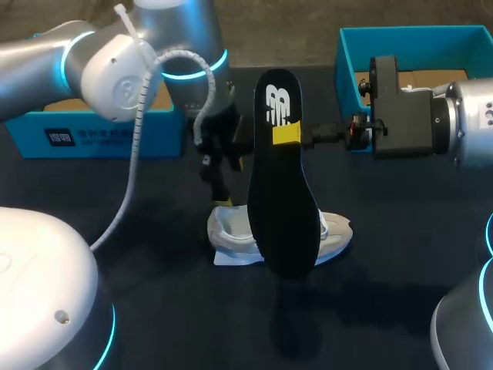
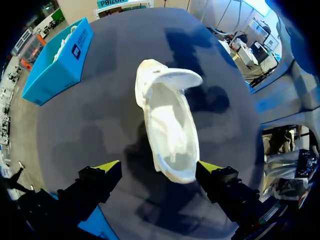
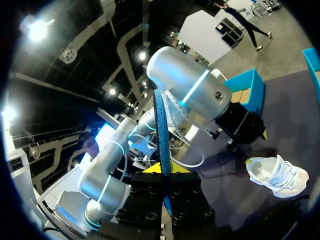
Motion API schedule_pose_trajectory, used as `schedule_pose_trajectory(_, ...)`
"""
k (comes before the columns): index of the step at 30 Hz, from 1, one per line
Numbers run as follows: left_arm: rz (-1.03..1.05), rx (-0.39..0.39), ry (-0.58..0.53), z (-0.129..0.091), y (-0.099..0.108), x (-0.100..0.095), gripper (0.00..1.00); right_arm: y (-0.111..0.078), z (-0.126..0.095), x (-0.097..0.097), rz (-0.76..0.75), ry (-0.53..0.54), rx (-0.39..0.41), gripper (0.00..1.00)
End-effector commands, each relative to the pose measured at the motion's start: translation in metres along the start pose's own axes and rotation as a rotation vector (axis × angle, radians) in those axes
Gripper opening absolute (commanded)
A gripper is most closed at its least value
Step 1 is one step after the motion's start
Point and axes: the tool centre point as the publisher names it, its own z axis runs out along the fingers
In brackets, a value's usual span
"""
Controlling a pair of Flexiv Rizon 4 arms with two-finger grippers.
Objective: Take the shoe out of the shoebox, open the shoe tongue, remove and reinsert the insole, then place the shoe into the shoebox
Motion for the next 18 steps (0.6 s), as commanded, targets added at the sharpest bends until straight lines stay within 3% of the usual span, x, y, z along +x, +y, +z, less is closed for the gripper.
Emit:
schedule_pose_trajectory(1, 0.001, -0.019, 0.021, 0.021, -0.020, -0.017, 1.00, -0.001, 0.002, 0.000, 0.001, -0.002, -0.003, 0.00)
schedule_pose_trajectory(18, -0.037, -0.003, 0.076, 0.076, -0.047, -0.031, 1.00, -0.001, 0.002, 0.000, 0.001, -0.002, -0.003, 0.00)
